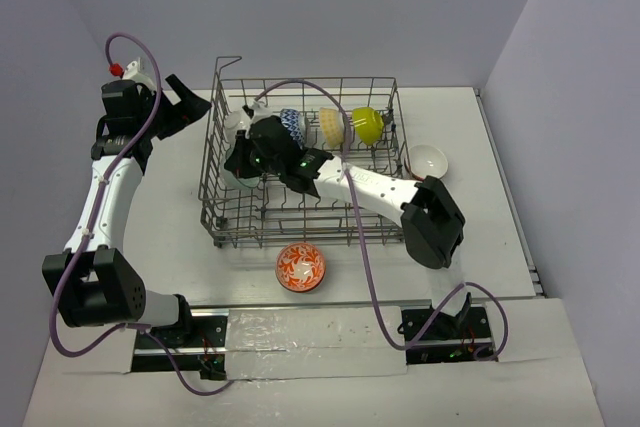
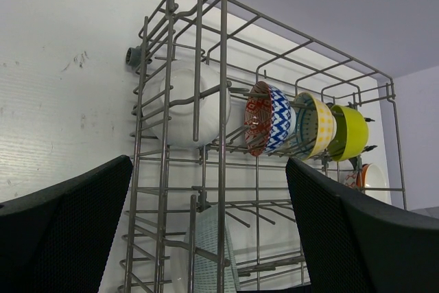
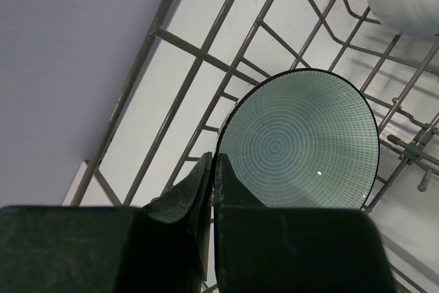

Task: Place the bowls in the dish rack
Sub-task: Turn the bowl upside down over the dish rack.

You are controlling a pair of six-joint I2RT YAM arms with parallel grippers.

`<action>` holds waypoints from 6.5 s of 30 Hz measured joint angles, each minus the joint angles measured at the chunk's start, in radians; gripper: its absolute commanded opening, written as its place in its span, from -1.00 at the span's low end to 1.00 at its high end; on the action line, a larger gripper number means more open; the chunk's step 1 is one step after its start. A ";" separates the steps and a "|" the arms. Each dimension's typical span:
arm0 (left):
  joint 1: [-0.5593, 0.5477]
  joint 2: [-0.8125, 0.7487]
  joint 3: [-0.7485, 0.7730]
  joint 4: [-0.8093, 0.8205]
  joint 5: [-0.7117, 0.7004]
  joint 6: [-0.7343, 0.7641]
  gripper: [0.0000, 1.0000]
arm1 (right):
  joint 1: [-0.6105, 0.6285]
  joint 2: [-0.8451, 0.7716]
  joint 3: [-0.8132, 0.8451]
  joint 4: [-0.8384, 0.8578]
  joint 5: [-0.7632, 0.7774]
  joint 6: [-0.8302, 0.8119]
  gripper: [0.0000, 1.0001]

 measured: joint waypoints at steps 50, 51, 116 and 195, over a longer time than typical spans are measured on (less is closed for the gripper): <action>0.000 0.002 0.000 0.000 0.034 -0.004 0.98 | 0.010 0.076 -0.130 0.319 0.117 0.221 -1.00; 0.000 0.002 0.000 0.000 0.034 -0.004 0.98 | 0.010 0.076 -0.131 0.322 0.119 0.227 -1.00; 0.000 0.013 0.000 0.000 0.056 -0.009 0.99 | -0.009 -0.009 -0.402 0.567 0.132 0.367 -1.00; 0.000 0.013 0.000 0.001 0.082 -0.030 0.98 | -0.159 -0.201 -0.293 0.135 0.074 -0.017 -0.41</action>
